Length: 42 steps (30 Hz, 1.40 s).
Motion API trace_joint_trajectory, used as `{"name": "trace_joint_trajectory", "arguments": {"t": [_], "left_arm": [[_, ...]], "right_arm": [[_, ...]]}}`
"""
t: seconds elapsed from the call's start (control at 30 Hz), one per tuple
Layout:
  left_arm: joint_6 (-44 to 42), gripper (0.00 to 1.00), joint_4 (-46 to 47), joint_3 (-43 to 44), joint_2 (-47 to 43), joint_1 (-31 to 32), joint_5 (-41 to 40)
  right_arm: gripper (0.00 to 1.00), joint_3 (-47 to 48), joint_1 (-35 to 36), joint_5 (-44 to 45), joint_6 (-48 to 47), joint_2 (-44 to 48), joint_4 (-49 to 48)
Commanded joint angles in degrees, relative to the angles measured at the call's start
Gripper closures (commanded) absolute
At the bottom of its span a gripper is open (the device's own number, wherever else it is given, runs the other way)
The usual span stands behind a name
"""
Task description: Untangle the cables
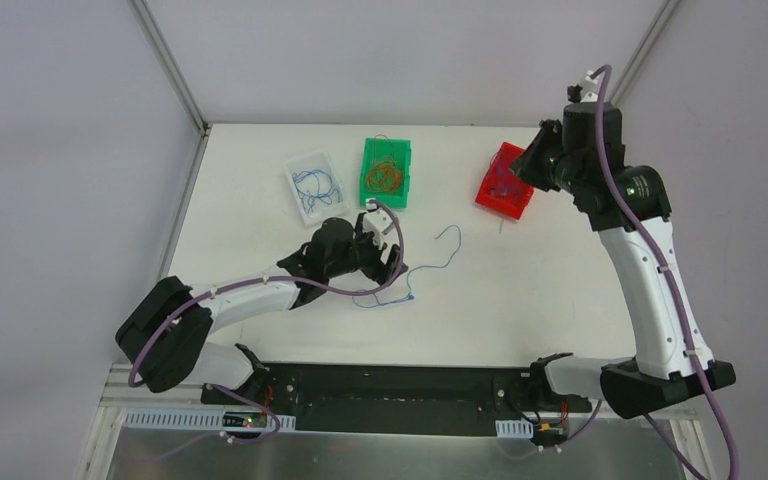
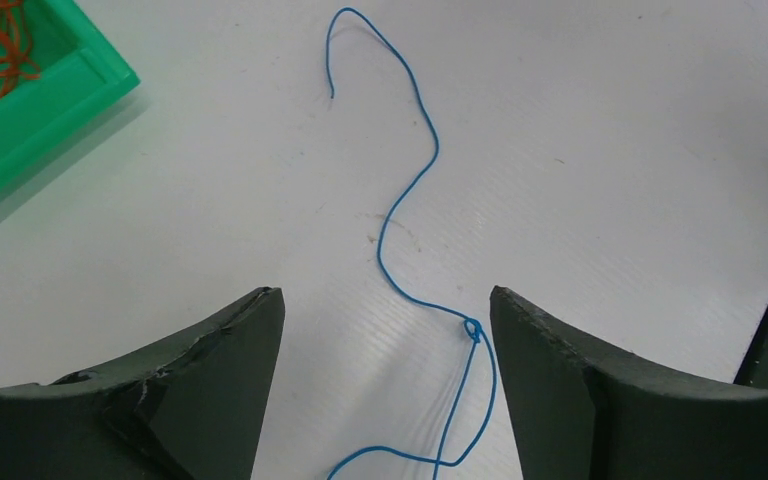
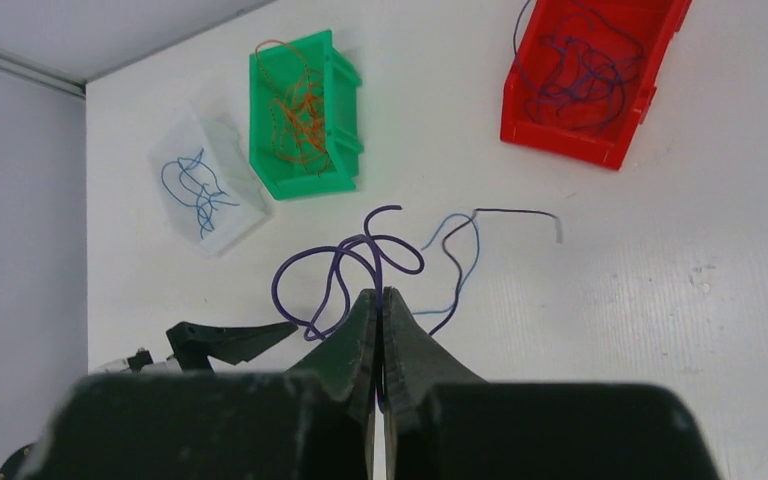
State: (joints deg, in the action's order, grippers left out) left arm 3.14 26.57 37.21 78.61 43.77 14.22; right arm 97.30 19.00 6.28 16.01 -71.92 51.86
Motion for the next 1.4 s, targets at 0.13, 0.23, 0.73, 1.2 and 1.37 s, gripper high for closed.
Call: {"name": "trace_joint_trajectory", "arguments": {"t": [0.13,0.23,0.73,1.2,1.37], "left_arm": [[-2.61,0.13,3.20,-4.66,-6.42,-0.45,-8.04],[-1.80,0.02,9.44,-8.04,-7.11,-0.48,-10.64],[0.75,0.01,3.60,-9.06,-13.85,-0.45,-23.15],[-0.24,0.01,3.67,-9.44,-13.88,-0.44,-22.40],[-0.41,0.01,3.67,-9.56,-14.07,-0.44,-21.94]], "right_arm": [[1.00,13.43,-4.18,1.38,0.31,-8.81,-2.00],[1.00,15.78,-6.38,1.42,1.35,-11.32,-3.34],[1.00,21.26,-15.23,-3.61,6.92,-22.63,-12.08],[1.00,10.72,-18.77,-5.66,10.16,-29.46,-21.48],[1.00,12.22,-18.79,-5.67,9.40,-26.80,-21.13]]}}
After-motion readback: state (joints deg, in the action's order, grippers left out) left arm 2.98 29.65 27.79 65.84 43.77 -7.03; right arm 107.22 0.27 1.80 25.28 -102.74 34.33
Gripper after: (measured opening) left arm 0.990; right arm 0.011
